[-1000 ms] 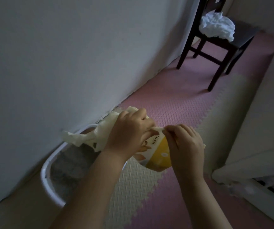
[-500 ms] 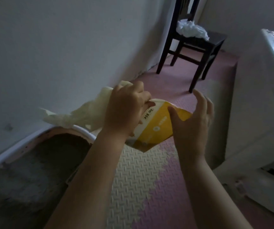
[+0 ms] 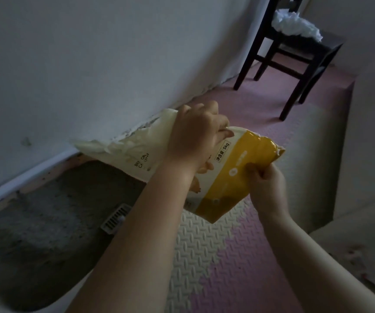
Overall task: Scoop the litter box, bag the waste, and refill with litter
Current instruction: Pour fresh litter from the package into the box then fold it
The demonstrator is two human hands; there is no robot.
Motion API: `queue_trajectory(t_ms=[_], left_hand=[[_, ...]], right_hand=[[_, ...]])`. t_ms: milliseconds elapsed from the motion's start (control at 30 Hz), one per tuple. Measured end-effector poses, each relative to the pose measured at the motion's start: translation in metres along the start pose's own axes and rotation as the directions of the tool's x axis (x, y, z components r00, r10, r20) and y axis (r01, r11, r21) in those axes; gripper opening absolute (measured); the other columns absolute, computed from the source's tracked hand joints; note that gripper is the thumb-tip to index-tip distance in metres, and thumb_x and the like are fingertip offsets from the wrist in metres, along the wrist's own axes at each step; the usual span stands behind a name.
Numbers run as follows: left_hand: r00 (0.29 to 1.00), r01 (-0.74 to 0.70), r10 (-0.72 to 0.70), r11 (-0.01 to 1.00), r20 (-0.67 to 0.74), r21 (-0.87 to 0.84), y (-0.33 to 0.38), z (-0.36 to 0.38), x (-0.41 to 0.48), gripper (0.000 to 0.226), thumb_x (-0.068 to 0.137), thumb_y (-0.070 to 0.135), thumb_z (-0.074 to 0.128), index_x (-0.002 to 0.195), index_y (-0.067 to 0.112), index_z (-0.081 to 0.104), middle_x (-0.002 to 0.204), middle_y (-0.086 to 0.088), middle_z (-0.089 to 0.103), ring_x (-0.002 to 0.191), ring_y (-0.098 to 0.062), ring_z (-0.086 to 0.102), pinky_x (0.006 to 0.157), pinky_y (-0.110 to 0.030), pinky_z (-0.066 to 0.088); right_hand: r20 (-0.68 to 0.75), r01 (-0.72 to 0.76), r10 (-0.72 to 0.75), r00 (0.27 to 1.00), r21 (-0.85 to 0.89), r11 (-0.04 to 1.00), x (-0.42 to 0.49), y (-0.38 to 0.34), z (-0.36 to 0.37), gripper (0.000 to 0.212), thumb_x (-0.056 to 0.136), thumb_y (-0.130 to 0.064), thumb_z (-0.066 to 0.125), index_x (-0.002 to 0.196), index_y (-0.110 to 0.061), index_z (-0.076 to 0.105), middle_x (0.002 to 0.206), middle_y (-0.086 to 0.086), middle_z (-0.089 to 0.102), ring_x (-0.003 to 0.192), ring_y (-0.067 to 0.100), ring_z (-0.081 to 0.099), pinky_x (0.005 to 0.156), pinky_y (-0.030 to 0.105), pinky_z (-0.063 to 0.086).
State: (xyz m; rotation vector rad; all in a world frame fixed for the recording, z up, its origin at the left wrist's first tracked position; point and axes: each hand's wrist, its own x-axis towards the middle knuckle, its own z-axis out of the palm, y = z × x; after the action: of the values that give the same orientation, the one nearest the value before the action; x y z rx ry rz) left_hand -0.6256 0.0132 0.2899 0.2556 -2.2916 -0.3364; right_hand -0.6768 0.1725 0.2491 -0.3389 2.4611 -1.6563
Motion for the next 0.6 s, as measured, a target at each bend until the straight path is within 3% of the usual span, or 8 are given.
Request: queue_trajectory(t_ms=[100,200,400,600], left_hand=[[0.996,0.067,-0.067,0.998,0.058,-0.007,-0.006,-0.001,0.000,0.025,0.078,0.040,0.073,0.090,0.018,0.074,0.080,0.009,0.049,0.073,-0.011,0.043,0.073,-0.027,0.021],[0.982,0.168,-0.167,0.986,0.094,-0.003,-0.004,-0.003,0.001,0.031,0.078,0.042,0.072,0.093,0.015,0.073,0.089,0.002,0.062,0.082,-0.020,0.056,0.078,-0.031,0.028],[0.974,0.225,-0.225,0.974,-0.004,0.024,0.002,0.008,-0.006,0.029,0.080,0.042,0.071,0.090,0.015,0.073,0.088,-0.002,0.061,0.084,-0.023,0.058,0.080,-0.034,0.036],[0.971,0.231,-0.227,0.971,-0.073,0.058,-0.007,0.009,-0.016,0.041,0.076,0.058,0.065,0.075,0.017,0.068,0.076,0.003,0.053,0.071,-0.016,0.051,0.069,-0.031,0.020]], right_hand=[[-0.026,0.037,-0.037,0.999,-0.021,0.999,0.002,0.007,0.002,0.016,0.094,-0.021,0.051,0.081,-0.013,0.057,0.077,0.008,0.063,0.067,0.025,0.056,0.065,0.046,0.051],[-0.083,0.045,-0.048,0.995,-0.041,0.998,0.001,0.005,0.006,0.016,0.096,-0.024,0.049,0.082,-0.018,0.056,0.077,0.002,0.061,0.067,0.021,0.056,0.069,0.048,0.052],[-0.113,0.140,-0.157,0.981,-0.145,0.979,-0.003,-0.004,0.007,0.016,0.097,-0.027,0.046,0.087,-0.016,0.054,0.081,0.002,0.060,0.074,0.026,0.059,0.075,0.054,0.054],[-0.085,0.213,-0.235,0.968,-0.212,0.954,-0.012,-0.013,0.009,0.017,0.098,-0.027,0.044,0.087,-0.016,0.053,0.078,-0.002,0.057,0.072,0.023,0.057,0.074,0.052,0.053]])
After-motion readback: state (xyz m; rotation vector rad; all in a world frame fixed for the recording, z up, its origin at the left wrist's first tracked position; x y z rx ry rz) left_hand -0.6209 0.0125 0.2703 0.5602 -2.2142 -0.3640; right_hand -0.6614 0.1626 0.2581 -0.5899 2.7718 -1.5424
